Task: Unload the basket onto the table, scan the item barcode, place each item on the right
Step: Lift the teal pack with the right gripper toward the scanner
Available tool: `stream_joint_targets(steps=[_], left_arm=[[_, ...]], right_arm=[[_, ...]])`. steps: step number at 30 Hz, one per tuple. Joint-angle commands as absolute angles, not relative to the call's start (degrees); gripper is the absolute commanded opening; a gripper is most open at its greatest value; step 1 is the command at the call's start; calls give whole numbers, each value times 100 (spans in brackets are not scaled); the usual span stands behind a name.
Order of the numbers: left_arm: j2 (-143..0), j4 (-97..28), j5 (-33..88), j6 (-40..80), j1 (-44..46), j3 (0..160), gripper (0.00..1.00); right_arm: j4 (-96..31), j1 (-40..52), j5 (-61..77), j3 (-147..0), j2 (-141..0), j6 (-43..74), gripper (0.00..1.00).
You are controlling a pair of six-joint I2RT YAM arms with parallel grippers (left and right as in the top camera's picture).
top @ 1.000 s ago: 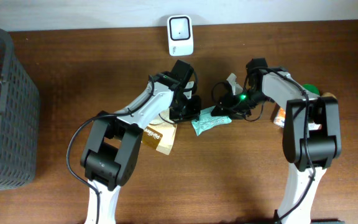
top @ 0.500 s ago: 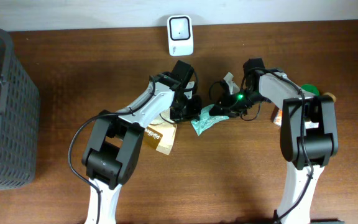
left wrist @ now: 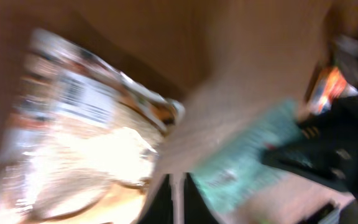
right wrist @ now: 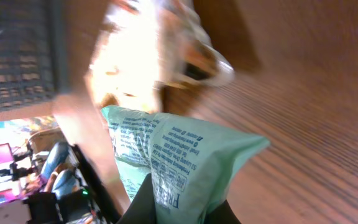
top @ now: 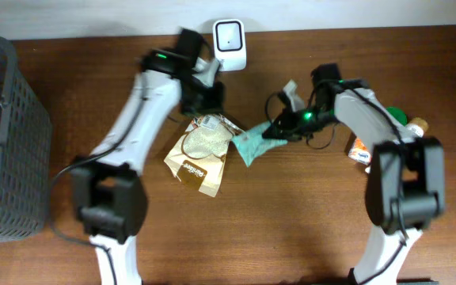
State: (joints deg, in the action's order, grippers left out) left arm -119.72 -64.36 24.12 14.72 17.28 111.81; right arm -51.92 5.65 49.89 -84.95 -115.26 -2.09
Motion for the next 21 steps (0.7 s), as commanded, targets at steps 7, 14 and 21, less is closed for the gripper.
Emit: stream_joint_targets(steps=[7, 14, 21], left_arm=[[-11408, -6807, 1848, 1249, -141, 11356, 27], [-11408, -6958, 1815, 1249, -764, 11356, 99], [-11408, -6954, 1815, 1251, -832, 11356, 99]], right_arm=[[-4381, 510, 5590, -8735, -9411, 1398, 4], [-3793, 510, 5579, -8735, -8667, 3076, 4], [-3260, 513, 5680, -8735, -8154, 3699, 4]])
